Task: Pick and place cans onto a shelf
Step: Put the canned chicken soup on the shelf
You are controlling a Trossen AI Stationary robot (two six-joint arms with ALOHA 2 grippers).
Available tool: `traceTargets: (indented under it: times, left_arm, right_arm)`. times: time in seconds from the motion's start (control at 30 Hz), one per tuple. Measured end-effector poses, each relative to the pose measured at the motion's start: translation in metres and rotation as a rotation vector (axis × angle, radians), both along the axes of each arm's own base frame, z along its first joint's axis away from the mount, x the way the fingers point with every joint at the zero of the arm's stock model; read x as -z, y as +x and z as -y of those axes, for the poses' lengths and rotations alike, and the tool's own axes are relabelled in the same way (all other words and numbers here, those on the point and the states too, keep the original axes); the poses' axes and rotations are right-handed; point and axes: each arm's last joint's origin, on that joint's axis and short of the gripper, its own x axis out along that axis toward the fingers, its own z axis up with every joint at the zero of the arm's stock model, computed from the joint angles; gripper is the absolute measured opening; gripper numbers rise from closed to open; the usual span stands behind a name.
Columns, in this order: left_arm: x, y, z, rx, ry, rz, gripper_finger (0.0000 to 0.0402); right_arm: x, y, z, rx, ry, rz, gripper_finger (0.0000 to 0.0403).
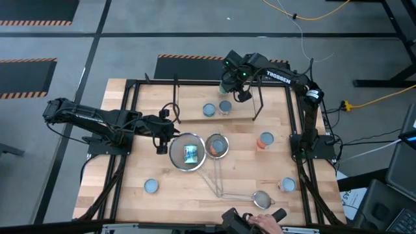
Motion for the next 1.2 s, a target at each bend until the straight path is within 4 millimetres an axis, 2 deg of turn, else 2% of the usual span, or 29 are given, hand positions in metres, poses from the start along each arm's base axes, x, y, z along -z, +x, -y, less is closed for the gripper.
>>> traceTargets:
  times: [0.4,0.77,1.2]
  left_arm:
    - [0.000,0.000,0.000,0.000,0.000,0.000,0.0065]
    - [0.000,0.000,0.000,0.001,0.000,0.000,0.0065]
    - [0.000,0.000,0.000,0.000,0.000,0.000,0.0065]
  right_arm:
    - [0.001,-0.005,0.008,0.014,0.041,0.026,0.0006]
    - [0.017,0.000,0.012,0.012,0.087,0.003,0.0006]
    - [0.018,-0.001,0.013,0.021,0.068,-0.013,0.0012]
